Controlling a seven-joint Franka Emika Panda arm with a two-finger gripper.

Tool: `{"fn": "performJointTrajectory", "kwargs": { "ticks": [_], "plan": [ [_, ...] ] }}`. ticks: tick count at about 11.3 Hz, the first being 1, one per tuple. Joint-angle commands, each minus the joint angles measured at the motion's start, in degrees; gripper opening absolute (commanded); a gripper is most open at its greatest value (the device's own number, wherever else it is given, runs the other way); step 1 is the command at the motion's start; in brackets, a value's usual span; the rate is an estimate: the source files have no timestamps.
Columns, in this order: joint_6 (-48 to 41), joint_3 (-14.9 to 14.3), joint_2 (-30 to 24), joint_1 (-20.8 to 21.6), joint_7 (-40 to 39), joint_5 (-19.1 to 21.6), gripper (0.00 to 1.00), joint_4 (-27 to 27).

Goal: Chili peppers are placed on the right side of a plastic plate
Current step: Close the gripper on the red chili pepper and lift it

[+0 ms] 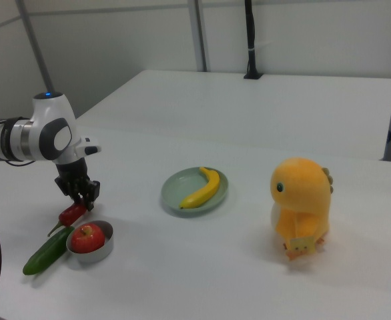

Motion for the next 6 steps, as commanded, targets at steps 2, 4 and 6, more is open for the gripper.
{"fn": "performJointTrajectory", "kwargs": {
  "ticks": [2, 4, 6],
  "plan": [
    [0.5, 0.2, -3.3, -2.0, 1.5, -1.0, 0.02, 1.4],
    [-1.6, 0.1, -5.2, -3.8, 1.2, -0.8, 0.02, 4.2],
    [-7.0, -0.5, -6.2, -5.8, 0.4, 0.0, 0.02, 8.9]
  ]
}}
